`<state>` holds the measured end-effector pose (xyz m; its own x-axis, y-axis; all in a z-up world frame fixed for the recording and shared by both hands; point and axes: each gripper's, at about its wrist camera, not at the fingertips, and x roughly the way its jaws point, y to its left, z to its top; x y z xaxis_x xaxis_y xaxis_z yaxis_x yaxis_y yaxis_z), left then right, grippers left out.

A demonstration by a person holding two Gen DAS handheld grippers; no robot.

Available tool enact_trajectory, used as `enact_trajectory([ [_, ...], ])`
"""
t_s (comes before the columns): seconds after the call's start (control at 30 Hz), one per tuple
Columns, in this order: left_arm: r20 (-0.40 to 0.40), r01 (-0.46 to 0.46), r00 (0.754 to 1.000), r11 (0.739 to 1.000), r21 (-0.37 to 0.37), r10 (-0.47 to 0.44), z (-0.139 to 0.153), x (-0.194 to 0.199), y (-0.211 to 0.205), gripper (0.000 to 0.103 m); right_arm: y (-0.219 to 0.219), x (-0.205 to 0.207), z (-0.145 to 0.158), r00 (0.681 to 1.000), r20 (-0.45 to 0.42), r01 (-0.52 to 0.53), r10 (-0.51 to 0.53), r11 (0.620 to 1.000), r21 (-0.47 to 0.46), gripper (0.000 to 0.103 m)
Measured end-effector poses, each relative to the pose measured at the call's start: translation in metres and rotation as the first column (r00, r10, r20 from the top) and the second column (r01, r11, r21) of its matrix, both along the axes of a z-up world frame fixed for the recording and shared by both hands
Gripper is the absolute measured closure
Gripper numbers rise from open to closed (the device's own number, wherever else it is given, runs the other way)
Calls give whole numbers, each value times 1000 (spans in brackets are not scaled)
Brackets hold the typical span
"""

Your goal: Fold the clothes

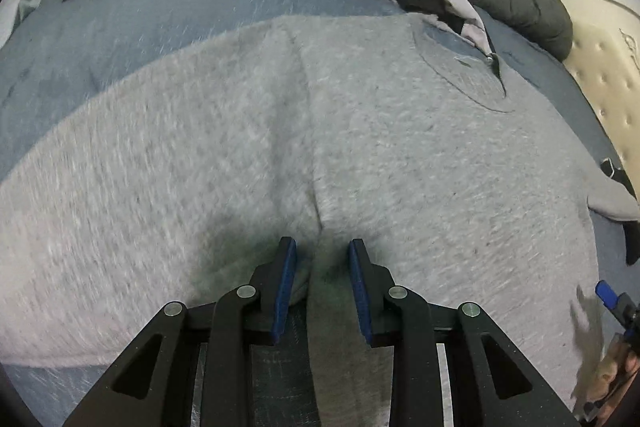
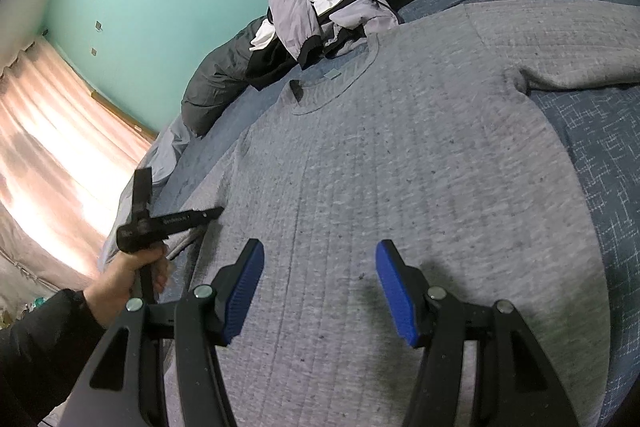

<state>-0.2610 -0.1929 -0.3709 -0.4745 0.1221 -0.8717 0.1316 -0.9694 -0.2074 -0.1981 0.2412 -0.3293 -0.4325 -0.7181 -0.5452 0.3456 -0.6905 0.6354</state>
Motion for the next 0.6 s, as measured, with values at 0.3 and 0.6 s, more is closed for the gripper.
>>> enact_trajectory([
  [0.3, -11, -26, 1000, 999, -25, 25, 4, 15, 2, 67, 1, -3, -1, 1000, 7, 4, -4, 1000, -4, 44],
  [0.6, -62, -53, 997, 998, -29, 52, 23, 54, 9, 65, 2, -4, -3, 999, 39, 4, -4, 1000, 10, 44],
])
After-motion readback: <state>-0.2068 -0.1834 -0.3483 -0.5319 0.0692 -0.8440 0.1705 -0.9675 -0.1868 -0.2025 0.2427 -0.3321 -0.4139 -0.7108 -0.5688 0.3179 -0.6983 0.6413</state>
